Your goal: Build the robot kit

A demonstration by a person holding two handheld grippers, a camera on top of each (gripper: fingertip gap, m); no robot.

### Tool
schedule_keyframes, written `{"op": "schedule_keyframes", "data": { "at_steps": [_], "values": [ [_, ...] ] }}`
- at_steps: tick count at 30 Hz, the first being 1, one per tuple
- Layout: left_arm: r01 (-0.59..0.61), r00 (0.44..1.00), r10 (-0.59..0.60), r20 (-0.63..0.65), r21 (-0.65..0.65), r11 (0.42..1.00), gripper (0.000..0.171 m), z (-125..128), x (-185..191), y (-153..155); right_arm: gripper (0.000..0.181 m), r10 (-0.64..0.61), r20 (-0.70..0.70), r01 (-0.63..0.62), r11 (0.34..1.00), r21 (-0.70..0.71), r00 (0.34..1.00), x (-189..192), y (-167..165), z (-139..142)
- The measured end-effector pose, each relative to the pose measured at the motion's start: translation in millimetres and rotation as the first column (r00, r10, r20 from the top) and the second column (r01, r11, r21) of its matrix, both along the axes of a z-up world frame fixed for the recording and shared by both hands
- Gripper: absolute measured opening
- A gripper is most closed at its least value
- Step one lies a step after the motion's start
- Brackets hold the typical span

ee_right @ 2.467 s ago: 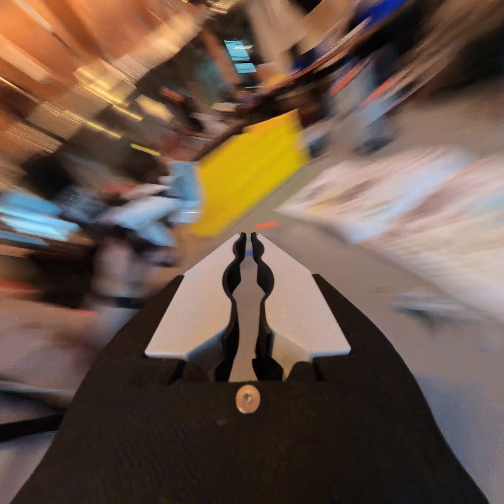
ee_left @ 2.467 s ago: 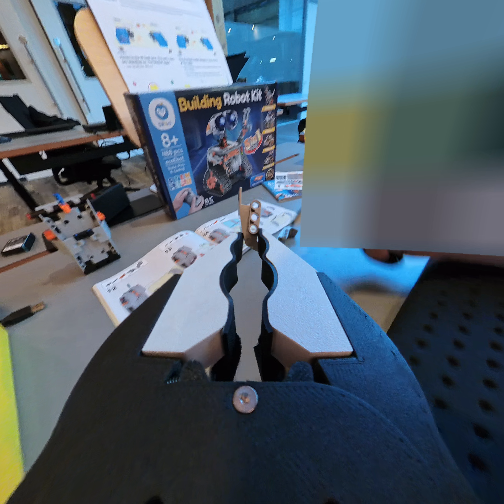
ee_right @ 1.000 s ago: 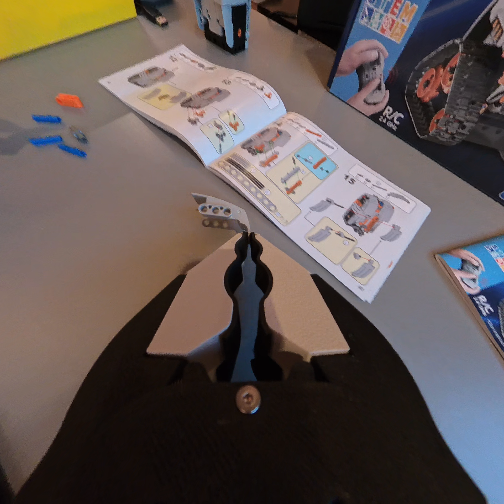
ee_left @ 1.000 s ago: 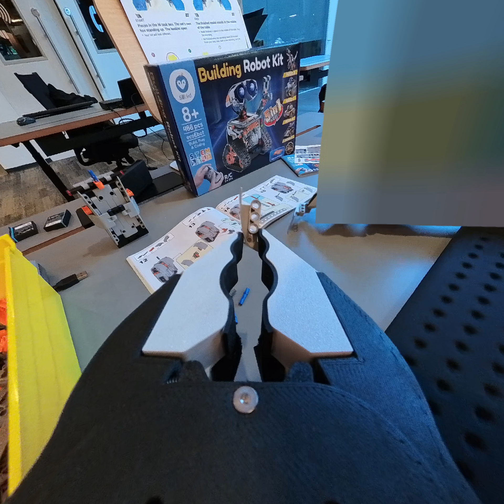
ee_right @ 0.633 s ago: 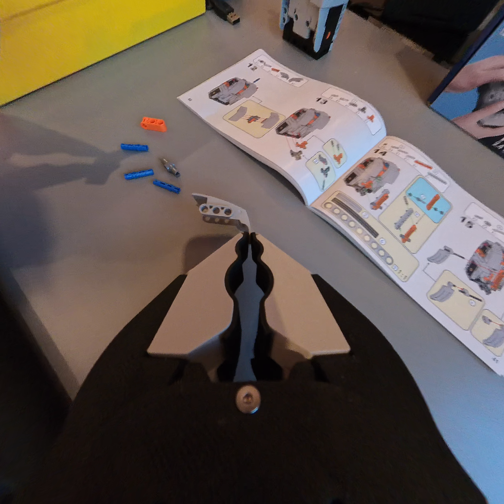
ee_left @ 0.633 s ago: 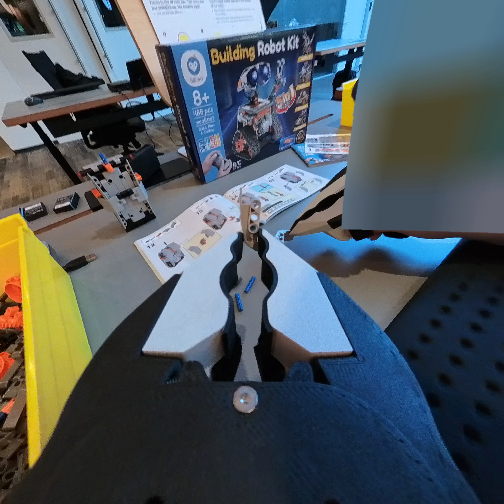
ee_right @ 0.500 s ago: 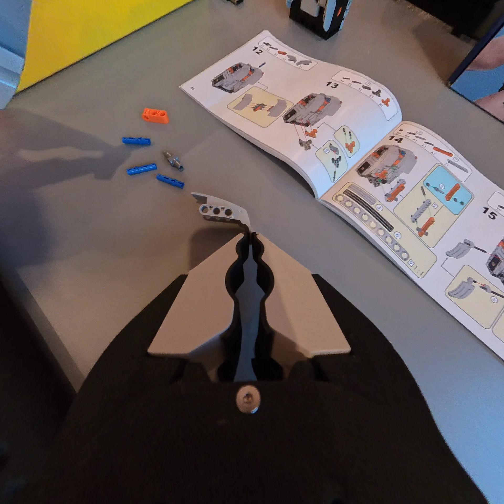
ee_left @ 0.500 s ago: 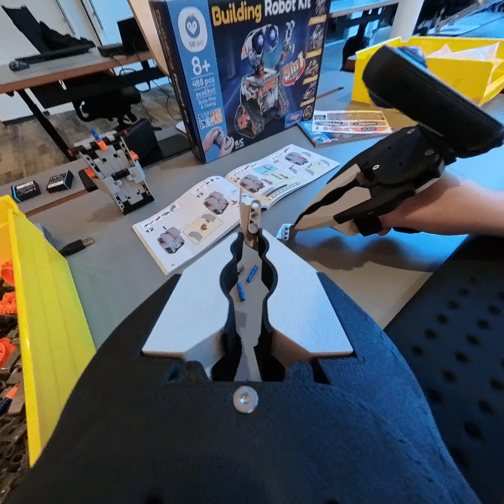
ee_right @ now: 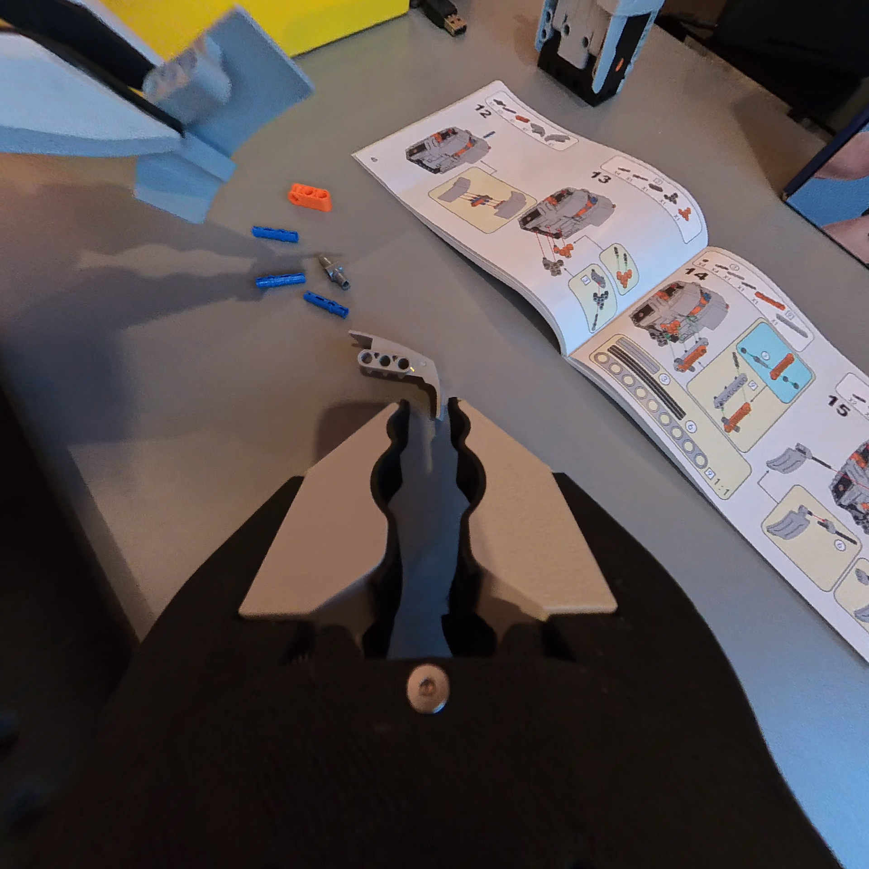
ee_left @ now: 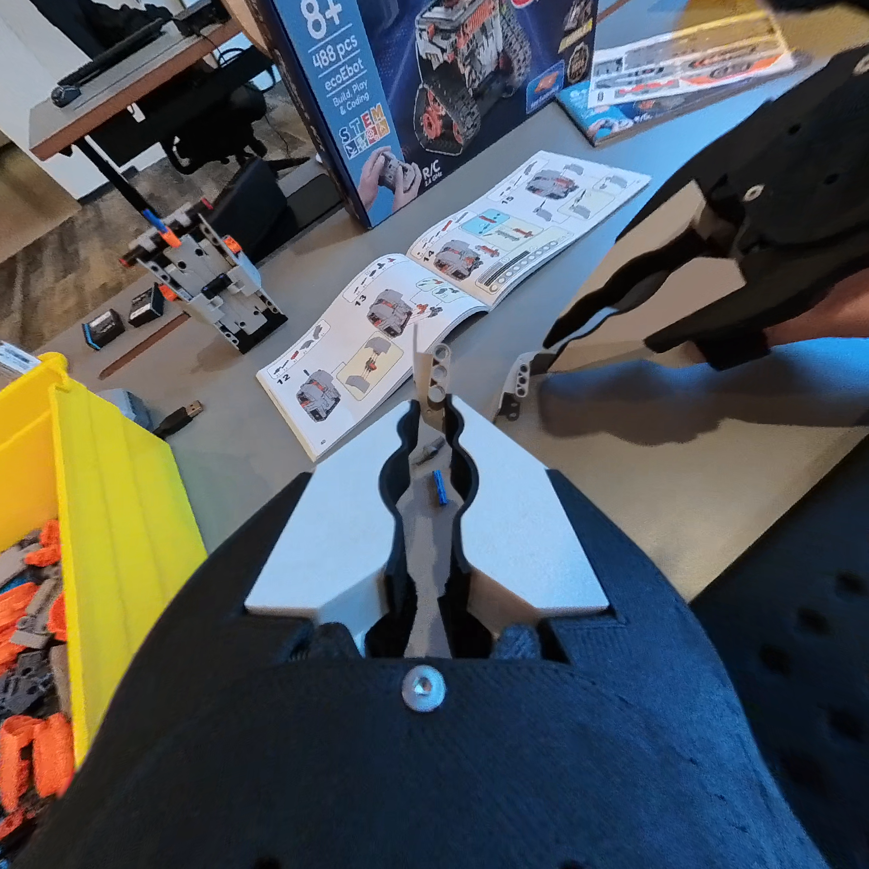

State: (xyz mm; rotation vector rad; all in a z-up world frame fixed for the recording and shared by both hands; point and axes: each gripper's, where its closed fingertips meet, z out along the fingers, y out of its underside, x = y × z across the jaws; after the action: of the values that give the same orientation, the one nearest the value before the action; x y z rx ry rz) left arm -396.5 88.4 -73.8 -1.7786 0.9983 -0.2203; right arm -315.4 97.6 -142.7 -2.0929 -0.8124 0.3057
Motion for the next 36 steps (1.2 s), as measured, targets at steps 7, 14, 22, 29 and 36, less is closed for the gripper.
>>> {"op": "schedule_keyframes", "data": {
  "at_steps": [7,14,22,29,36],
  "values": [
    [0.056,0.984,-0.046,-0.174,0.052,0.997,0.009,-12,9,-8,0.044,0.202,0.101,-0.222,0.939,0.262,0.974,-8,-12,32],
    [0.114,0.944,-0.108,-0.312,0.002,0.993,0.009,-33,15,-17,0.05,0.365,0.506,-0.601,0.659,0.453,0.781,-30,-19,46],
    [0.163,0.924,-0.165,-0.346,-0.035,0.986,0.009,-44,29,-30,0.025,0.434,0.607,-0.738,0.507,0.446,0.666,-58,-39,39],
    [0.19,0.901,-0.19,-0.389,-0.039,0.981,0.009,-52,38,-31,0.002,0.445,0.64,-0.765,0.509,0.396,0.627,-49,-45,26],
    [0.214,0.88,-0.2,-0.432,-0.017,0.977,0.009,-58,38,-33,0.009,0.445,0.669,-0.784,0.502,0.365,0.596,-44,-44,18]
  ]
}}
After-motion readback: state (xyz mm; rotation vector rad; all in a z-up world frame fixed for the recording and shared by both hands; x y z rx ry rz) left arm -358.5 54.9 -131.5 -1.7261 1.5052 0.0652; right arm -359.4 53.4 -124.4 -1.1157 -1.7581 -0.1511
